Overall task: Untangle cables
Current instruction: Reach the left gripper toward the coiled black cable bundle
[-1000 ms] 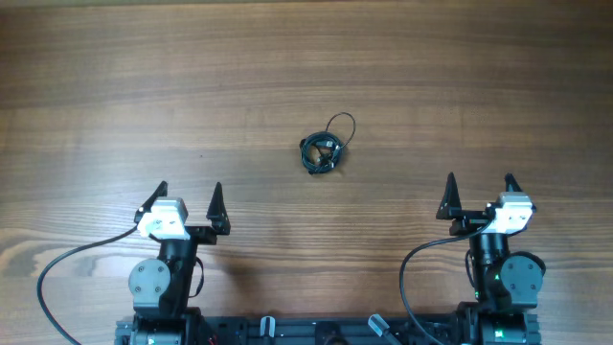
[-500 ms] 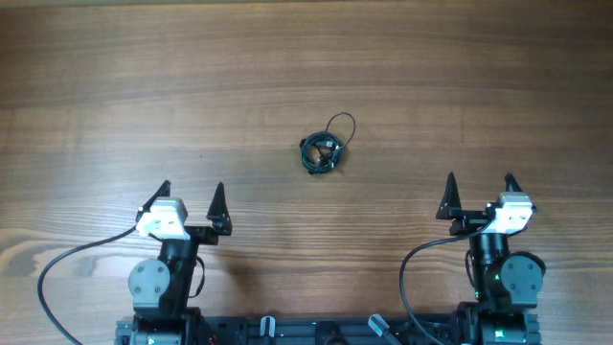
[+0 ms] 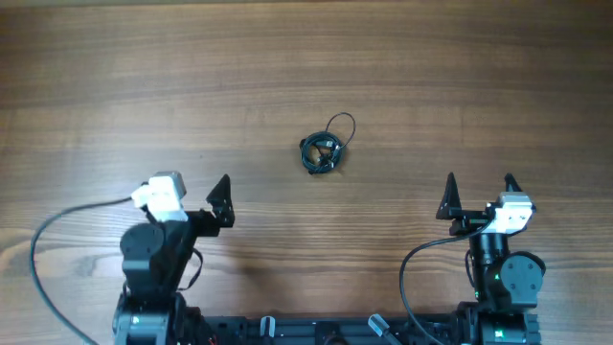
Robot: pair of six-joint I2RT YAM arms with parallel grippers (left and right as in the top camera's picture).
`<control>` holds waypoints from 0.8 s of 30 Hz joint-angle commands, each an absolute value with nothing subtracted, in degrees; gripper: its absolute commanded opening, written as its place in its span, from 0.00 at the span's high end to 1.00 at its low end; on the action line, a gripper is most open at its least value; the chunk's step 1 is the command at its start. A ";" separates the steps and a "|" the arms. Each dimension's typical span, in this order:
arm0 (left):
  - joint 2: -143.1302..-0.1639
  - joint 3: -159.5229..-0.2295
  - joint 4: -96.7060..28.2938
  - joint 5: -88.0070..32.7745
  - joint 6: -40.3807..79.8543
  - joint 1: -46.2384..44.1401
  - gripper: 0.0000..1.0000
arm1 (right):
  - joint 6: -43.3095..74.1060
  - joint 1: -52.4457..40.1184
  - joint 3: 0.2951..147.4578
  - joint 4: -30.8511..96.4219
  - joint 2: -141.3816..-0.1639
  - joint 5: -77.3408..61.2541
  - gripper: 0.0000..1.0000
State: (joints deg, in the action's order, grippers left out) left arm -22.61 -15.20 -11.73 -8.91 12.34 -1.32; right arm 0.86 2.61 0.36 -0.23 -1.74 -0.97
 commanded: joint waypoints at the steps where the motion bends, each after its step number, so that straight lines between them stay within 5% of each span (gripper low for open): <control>1: -30.02 -21.67 -14.48 -11.16 12.88 -0.84 0.00 | 1.63 2.85 0.30 -0.38 -2.04 0.16 0.00; 7: -37.41 -32.32 -25.80 -12.86 12.88 -0.84 0.00 | 1.63 2.85 0.30 -0.38 -2.04 0.16 0.00; 12: -37.47 -32.62 -25.82 -24.21 12.88 -0.84 0.00 | 1.63 2.85 0.30 -0.38 -2.04 0.16 0.00; 24: -37.47 -32.62 -25.74 -24.21 14.06 -0.84 0.00 | 1.63 2.85 0.30 -0.38 -2.04 0.16 0.00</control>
State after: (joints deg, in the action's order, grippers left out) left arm -37.30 -31.48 -25.78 -22.83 12.80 -1.32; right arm 0.86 2.61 0.36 -0.21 -1.83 -0.99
